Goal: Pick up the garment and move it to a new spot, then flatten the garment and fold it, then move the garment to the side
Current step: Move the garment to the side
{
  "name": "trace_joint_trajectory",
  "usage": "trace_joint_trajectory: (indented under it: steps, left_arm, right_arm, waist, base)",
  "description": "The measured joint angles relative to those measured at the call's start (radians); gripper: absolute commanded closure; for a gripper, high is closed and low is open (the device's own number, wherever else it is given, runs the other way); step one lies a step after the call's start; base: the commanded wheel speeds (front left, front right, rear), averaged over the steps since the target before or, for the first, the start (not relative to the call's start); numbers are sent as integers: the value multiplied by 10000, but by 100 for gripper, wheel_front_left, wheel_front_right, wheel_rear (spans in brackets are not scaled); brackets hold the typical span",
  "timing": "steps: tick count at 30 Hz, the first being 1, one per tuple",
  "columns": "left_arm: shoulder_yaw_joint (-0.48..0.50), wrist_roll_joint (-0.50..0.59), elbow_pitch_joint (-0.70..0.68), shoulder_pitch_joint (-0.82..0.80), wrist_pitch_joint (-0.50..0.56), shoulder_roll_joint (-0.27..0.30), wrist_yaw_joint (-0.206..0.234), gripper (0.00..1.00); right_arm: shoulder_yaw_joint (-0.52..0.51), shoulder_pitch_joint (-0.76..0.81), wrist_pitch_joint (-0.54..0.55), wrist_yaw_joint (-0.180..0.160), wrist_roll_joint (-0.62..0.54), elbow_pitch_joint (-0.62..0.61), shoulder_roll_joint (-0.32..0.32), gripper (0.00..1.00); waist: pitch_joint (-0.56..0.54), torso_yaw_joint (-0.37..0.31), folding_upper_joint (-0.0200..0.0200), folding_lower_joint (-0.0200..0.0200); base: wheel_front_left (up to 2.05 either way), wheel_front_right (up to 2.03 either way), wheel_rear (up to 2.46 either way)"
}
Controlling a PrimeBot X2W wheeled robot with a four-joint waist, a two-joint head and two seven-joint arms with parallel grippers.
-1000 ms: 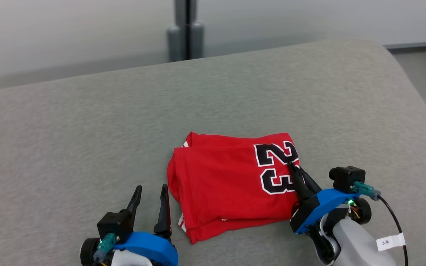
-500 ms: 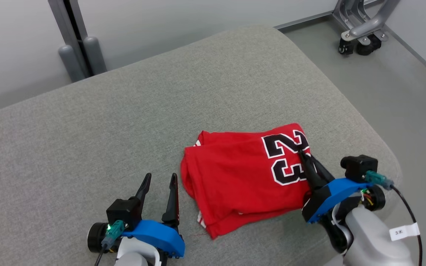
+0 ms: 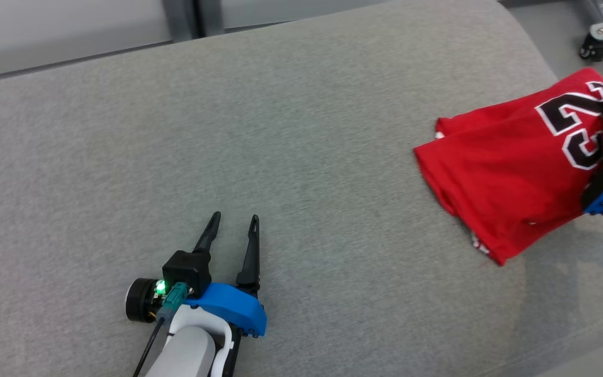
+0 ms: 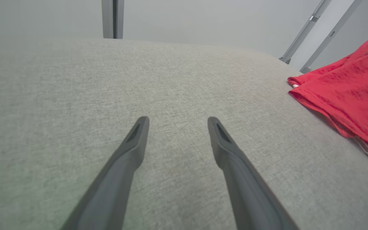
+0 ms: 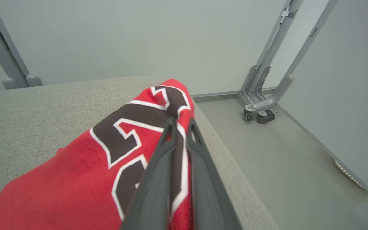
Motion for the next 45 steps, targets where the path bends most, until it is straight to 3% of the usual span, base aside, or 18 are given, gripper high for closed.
trace_joint_trajectory:
  steps: [5,6,7,12,16,22,27,33,45]
  left_arm:
    - [44,52,-161,-135,-2,8,40,0]
    - [36,50,-207,-137,-2,6,58,0]
    - [29,42,-251,-141,-4,-6,59,0]
    - [-27,-136,-286,-152,-17,-25,98,0]
    - [-73,-234,-328,-128,-13,2,207,0]
    - [249,-192,-428,185,-13,6,407,0]
    - [694,-192,-449,560,-15,4,479,0]
    - [1177,-199,-533,1057,-13,17,587,0]
    - [1810,12,-514,1952,-13,8,562,0]
  right_arm:
    - [-1475,-281,0,2,-1189,993,-738,100]
    - [-1894,-286,2,2,-1444,1103,-836,76]
    - [-2347,-285,4,0,-1670,1114,-905,0]
    - [-4406,-108,-2,0,-3133,410,-811,0]
    - [-4938,240,-4,0,-3511,-901,203,0]
    - [-3367,1314,-4,2,-2993,-3277,1540,0]
    - [-2395,2577,-4,0,-2220,-4194,2100,0]
    - [-1522,3890,-4,2,-2010,-4429,2681,0]
    - [-1279,5202,-2,0,-2234,-4234,3112,0]
  waist:
    - [389,741,1,0]
    - [456,859,1,0]
    - [508,966,0,0]
    - [541,1303,1,0]
    - [250,1434,0,-2]
    - [-241,1668,0,-1]
    - [-806,2014,-3,-3]
    - [-1403,2515,-3,-3]
    - [-2539,3041,-3,-3]
  base:
    - [0,0,0]
    - [0,0,0]
    - [0,0,0]
    - [0,0,0]
    - [0,0,0]
    - [0,0,0]
    - [0,0,0]
    - [0,0,0]
    - [0,0,0]
